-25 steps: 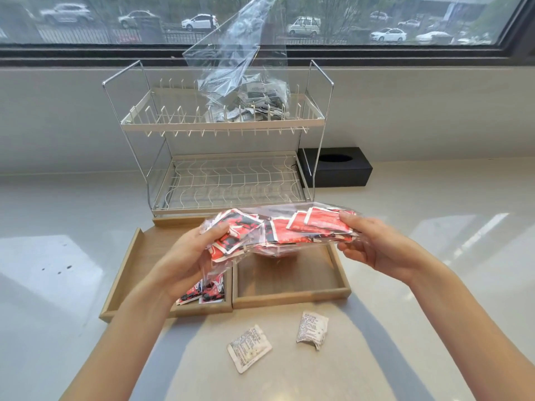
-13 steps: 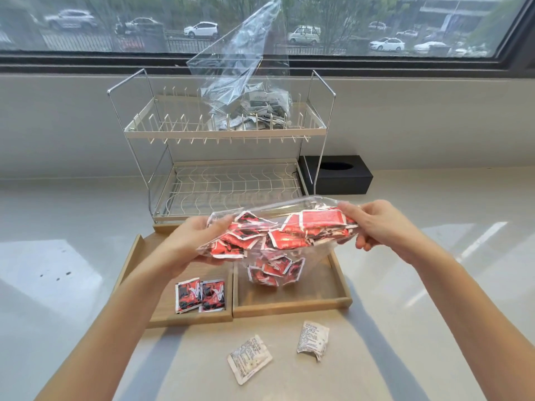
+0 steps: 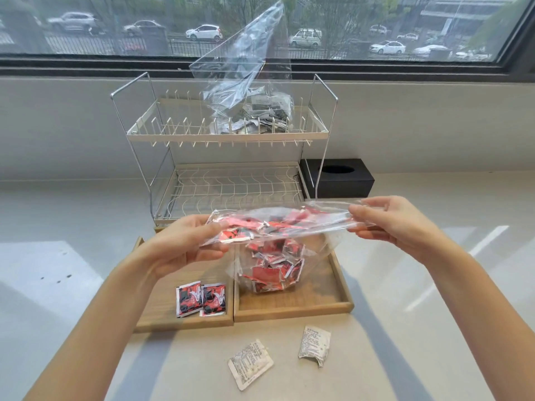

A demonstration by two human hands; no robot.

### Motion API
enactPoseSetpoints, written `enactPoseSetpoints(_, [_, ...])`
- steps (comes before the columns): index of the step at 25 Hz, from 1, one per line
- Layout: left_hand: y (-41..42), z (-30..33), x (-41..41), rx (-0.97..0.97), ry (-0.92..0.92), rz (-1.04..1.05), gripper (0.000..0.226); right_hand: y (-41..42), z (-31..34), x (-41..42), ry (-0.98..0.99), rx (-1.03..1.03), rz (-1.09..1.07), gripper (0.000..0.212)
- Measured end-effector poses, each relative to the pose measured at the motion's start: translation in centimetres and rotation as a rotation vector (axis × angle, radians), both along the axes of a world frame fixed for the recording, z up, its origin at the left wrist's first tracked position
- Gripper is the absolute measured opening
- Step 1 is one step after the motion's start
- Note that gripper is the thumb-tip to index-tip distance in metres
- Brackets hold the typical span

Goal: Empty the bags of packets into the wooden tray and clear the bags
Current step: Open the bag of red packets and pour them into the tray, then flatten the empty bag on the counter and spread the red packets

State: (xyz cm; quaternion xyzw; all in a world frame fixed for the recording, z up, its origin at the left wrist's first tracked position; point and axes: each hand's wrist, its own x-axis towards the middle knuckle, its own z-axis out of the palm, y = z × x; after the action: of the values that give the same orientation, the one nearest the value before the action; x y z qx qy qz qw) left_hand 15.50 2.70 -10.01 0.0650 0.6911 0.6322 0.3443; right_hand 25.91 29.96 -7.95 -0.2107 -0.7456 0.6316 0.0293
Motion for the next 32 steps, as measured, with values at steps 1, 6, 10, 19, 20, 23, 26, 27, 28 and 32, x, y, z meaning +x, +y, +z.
enactPoseSetpoints(1, [0.0,0.0,-0.2,-0.024,0.033,0.017,0.032,0.1,0.2,-0.1,0.021,-0.001,-0.046,0.016])
enactPoseSetpoints(6, [0.4,0.5,-0.8,-0.108,0.275,0.139,0.032,0.3,1.0,-0.5,0.172,-0.151,-0.119,0.017])
enactPoseSetpoints(10, [-0.2,2.9,-0.9,0.246,0.115,0.180,0.024,0.8,2.0,-0.7,0.235,-0.359,-0.075,0.013])
enactPoseSetpoints(19, [-0.2,7.7,-3.3,0.332,0.284,0.169,0.025,2.4,6.7,-3.3,0.369,-0.389,-0.013,0.019])
enactPoseSetpoints(20, [-0.2,8.1,-3.7,0.335,0.297,0.159,0.028,2.4,6.8,-3.8,0.359,-0.372,0.012,0.021])
enactPoseSetpoints(23, [-0.2,8.9,-4.7,0.312,0.292,0.148,0.036,2.2,6.9,-5.5,0.306,-0.314,0.073,0.028])
enactPoseSetpoints(26, [-0.6,9.6,-5.2,0.280,0.342,0.163,0.038,2.2,7.3,-6.6,0.337,-0.222,0.087,0.028])
enactPoseSetpoints(27, [-1.0,9.8,-5.2,0.280,0.378,0.166,0.040,2.2,7.4,-6.6,0.383,-0.190,0.092,0.029])
enactPoseSetpoints(28, [-1.3,9.8,-5.1,0.274,0.414,0.167,0.042,2.1,7.4,-6.4,0.427,-0.149,0.095,0.030])
enactPoseSetpoints(32, [-2.8,7.4,-3.2,0.337,0.434,0.180,0.040,1.0,5.6,-4.5,0.517,-0.010,0.086,0.033])
